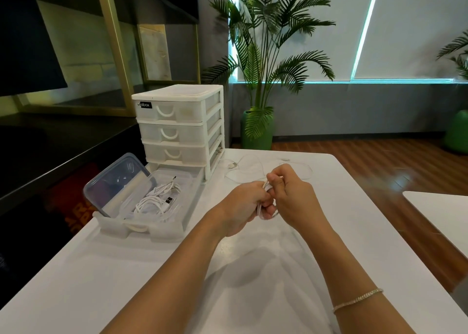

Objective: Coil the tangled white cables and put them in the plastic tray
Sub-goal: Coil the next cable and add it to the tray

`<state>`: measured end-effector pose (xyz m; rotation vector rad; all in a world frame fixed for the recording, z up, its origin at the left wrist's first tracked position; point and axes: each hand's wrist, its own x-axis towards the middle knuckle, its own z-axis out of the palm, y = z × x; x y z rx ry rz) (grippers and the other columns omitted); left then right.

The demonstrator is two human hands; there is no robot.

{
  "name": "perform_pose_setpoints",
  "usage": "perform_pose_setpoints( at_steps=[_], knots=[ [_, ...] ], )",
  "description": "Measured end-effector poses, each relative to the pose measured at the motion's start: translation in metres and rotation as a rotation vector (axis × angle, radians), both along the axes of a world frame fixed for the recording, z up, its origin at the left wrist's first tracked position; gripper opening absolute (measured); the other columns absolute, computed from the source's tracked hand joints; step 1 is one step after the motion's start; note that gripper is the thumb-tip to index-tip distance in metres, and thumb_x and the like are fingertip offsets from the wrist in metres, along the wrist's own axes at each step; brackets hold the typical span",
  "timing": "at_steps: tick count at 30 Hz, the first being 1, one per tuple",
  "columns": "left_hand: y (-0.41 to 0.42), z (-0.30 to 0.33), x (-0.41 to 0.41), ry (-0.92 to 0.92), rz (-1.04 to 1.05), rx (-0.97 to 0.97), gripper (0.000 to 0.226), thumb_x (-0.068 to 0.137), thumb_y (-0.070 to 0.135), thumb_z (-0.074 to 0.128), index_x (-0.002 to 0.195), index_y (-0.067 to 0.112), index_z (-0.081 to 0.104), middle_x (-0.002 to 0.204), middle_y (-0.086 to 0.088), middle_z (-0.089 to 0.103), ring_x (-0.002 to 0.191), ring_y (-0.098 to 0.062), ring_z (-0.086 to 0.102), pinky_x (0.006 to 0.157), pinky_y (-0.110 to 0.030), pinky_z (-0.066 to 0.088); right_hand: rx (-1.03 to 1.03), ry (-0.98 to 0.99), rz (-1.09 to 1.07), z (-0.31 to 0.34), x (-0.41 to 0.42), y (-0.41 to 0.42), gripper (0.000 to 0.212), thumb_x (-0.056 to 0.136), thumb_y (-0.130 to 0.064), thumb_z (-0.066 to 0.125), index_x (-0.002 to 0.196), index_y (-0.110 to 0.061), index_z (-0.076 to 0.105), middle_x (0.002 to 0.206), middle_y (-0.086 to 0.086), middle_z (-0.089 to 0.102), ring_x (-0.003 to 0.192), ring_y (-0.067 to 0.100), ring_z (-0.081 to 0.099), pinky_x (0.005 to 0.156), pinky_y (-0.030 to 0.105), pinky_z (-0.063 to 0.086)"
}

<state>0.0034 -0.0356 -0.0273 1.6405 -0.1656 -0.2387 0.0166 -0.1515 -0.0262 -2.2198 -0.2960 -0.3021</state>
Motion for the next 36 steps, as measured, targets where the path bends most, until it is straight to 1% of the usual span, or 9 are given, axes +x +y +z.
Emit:
perform_pose_setpoints(
  at_steps=[4, 9, 13, 16, 22, 25, 29, 31, 36],
  knots=[
    [-0.015, 0.003, -0.002, -0.144, 0.080, 0.219, 0.026, 0.098, 0.013, 0.032, 0.081, 0.018, 0.051, 0.076, 0.001, 0.054, 0.070, -0.009, 0.048, 0.068, -0.018, 0.043, 0.083, 0.007, -0.051, 0.003, 0.001, -0.003, 0.014, 0.098, -0.032, 0.037, 0.096, -0.022, 0.046, 0.088, -0.003, 0.056, 0.078, 0.013, 0.054, 0.070, 0.023, 0.043],
    [-0.024, 0.001, -0.005, -0.129, 0.108, 0.135, 0.026, 0.101, 0.018, 0.033, 0.089, 0.015, 0.056, 0.081, -0.001, 0.058, 0.073, -0.012, 0.053, 0.076, -0.023, 0.048, 0.189, 0.038, -0.077, 0.005, 0.003, -0.007, 0.018, 0.097, -0.034, 0.040, 0.095, -0.020, 0.051, 0.085, -0.006, 0.055, 0.076, 0.009, 0.054, 0.069, 0.019, 0.044],
    [-0.022, 0.003, -0.008, 0.006, 0.077, -0.025, 0.026, 0.099, 0.018, 0.040, 0.084, 0.020, 0.060, 0.088, -0.003, 0.064, 0.085, -0.020, 0.061, 0.095, -0.036, 0.051, 0.222, 0.088, -0.094, 0.003, 0.005, -0.008, 0.023, 0.096, -0.035, 0.041, 0.096, -0.017, 0.054, 0.085, -0.004, 0.057, 0.082, 0.015, 0.058, 0.080, 0.030, 0.050],
    [-0.022, 0.001, -0.006, -0.048, 0.133, 0.056, 0.016, 0.098, 0.020, 0.044, 0.091, 0.019, 0.058, 0.092, -0.003, 0.065, 0.090, -0.021, 0.064, 0.097, -0.034, 0.050, 0.216, 0.093, -0.130, 0.003, 0.006, -0.009, 0.026, 0.096, -0.034, 0.041, 0.101, -0.013, 0.056, 0.092, -0.001, 0.058, 0.088, 0.017, 0.057, 0.083, 0.032, 0.049],
    [-0.019, -0.003, -0.007, -0.396, 0.258, 0.529, 0.004, 0.097, 0.019, 0.045, 0.101, 0.017, 0.047, 0.102, -0.001, 0.063, 0.081, -0.008, 0.053, 0.059, -0.006, 0.037, 0.262, 0.153, -0.161, 0.002, 0.008, -0.009, 0.027, 0.097, -0.034, 0.041, 0.097, -0.013, 0.059, 0.082, -0.001, 0.057, 0.078, 0.016, 0.052, 0.069, 0.030, 0.042],
    [-0.023, -0.006, -0.006, -0.496, 0.293, 0.613, 0.014, 0.096, 0.018, 0.047, 0.110, 0.014, 0.047, 0.114, -0.004, 0.061, 0.083, -0.010, 0.052, 0.061, -0.003, 0.038, 0.324, 0.230, -0.166, 0.004, 0.008, -0.010, 0.028, 0.097, -0.032, 0.042, 0.091, -0.012, 0.061, 0.068, 0.000, 0.053, 0.060, 0.012, 0.043, 0.053, 0.025, 0.034],
    [-0.024, -0.010, -0.008, -0.614, 0.282, 0.636, 0.037, 0.095, 0.014, 0.049, 0.131, 0.017, 0.040, 0.132, -0.004, 0.053, 0.108, -0.017, 0.058, 0.086, -0.013, 0.043, 0.370, 0.323, -0.163, 0.009, 0.005, -0.011, 0.030, 0.097, -0.027, 0.044, 0.078, -0.012, 0.060, 0.063, 0.005, 0.049, 0.053, 0.014, 0.036, 0.046, 0.024, 0.030],
    [-0.024, -0.011, -0.009, -0.687, 0.263, 0.668, 0.036, 0.095, 0.013, 0.048, 0.131, 0.015, 0.044, 0.133, -0.005, 0.053, 0.113, -0.018, 0.056, 0.093, -0.016, 0.042, 0.378, 0.359, -0.167, 0.010, 0.004, -0.012, 0.028, 0.097, -0.024, 0.044, 0.078, -0.010, 0.060, 0.062, 0.006, 0.048, 0.051, 0.014, 0.034, 0.045, 0.024, 0.029],
    [-0.021, -0.007, -0.005, -0.632, 0.253, 0.652, 0.025, 0.098, 0.018, 0.044, 0.120, 0.012, 0.052, 0.115, -0.004, 0.060, 0.091, -0.009, 0.051, 0.072, -0.007, 0.039, 0.418, 0.368, -0.145, 0.009, 0.002, -0.015, 0.026, 0.096, -0.030, 0.046, 0.086, -0.010, 0.060, 0.064, 0.005, 0.049, 0.052, 0.013, 0.036, 0.045, 0.024, 0.030]
  ],
)
